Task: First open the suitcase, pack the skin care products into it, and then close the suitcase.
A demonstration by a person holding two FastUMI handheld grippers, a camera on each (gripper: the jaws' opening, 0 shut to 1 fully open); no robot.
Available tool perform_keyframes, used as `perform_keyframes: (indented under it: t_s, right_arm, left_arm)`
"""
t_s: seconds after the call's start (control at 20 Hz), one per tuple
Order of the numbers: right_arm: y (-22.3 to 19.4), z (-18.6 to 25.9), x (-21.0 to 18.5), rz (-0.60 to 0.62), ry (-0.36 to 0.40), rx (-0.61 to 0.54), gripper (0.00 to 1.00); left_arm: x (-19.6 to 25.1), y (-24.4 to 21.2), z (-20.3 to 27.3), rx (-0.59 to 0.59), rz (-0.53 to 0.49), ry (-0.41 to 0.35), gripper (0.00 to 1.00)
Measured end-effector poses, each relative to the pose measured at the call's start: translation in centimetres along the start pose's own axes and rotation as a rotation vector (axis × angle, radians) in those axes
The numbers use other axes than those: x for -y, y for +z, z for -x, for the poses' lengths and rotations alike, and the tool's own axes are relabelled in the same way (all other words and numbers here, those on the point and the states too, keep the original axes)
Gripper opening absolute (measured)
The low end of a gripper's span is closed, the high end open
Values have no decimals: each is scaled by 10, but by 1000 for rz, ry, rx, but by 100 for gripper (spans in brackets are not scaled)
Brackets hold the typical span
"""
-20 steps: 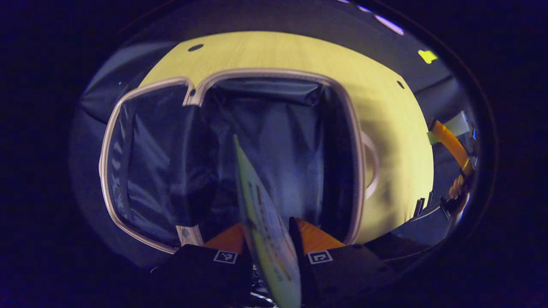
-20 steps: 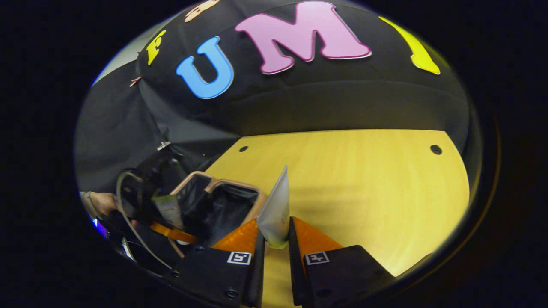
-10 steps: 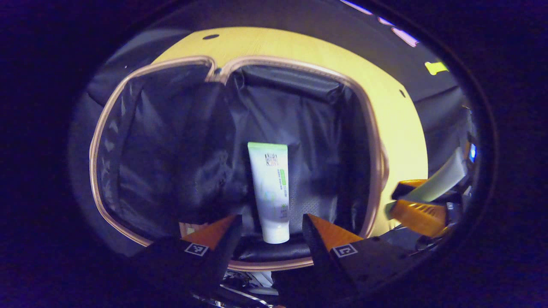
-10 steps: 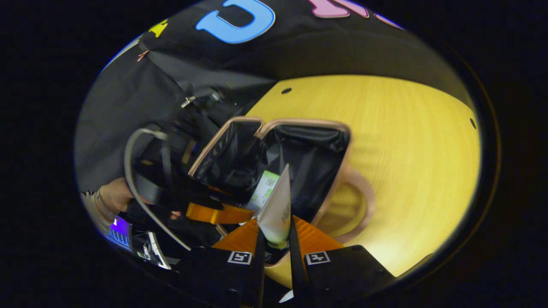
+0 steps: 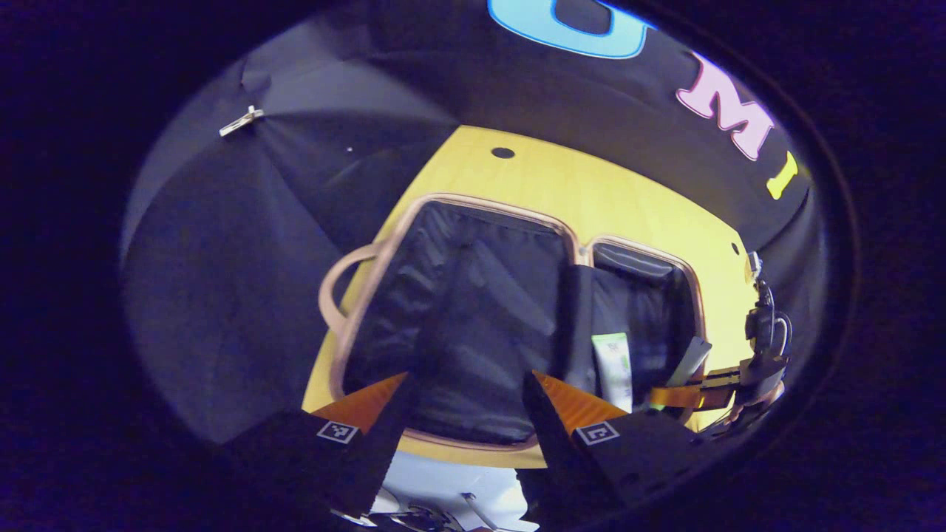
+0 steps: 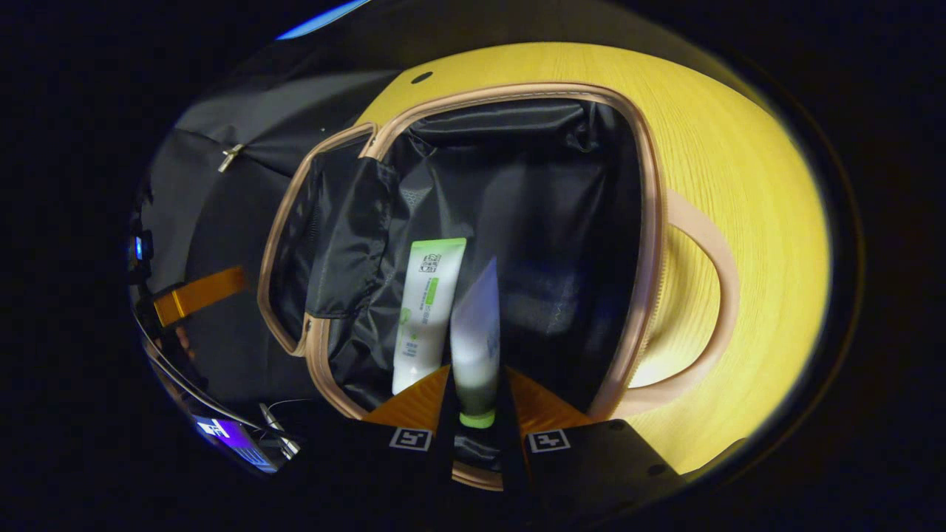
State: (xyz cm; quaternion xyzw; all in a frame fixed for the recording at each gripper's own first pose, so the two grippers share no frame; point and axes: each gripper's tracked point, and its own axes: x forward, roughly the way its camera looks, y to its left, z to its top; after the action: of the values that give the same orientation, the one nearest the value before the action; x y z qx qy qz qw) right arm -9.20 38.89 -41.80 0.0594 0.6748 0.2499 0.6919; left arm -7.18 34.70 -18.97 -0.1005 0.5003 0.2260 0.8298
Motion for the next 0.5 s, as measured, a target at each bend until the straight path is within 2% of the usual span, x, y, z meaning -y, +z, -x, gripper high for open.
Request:
perform_keyframes:
  t_s: [0.05,0.15,0.25,0.35,0.5]
  right_arm:
    - [-3,2,-7,1,6,-16,34]
    - [-2,13,-29,48,43,9,67]
    - [2,31,-37,161,44,98,100]
    - [-1,58,-40,215,68,147,98]
    - [8,79,-24,179,51,201,98]
  left_arm:
    - [-18,7,1,13,46,20,91]
    - [-47,19,-10,46,144,45,91]
    - [-79,33,-16,84,215,65,91]
    - [-111,48,-18,98,275,78,91]
    - [-135,59,-46,36,346,74,91]
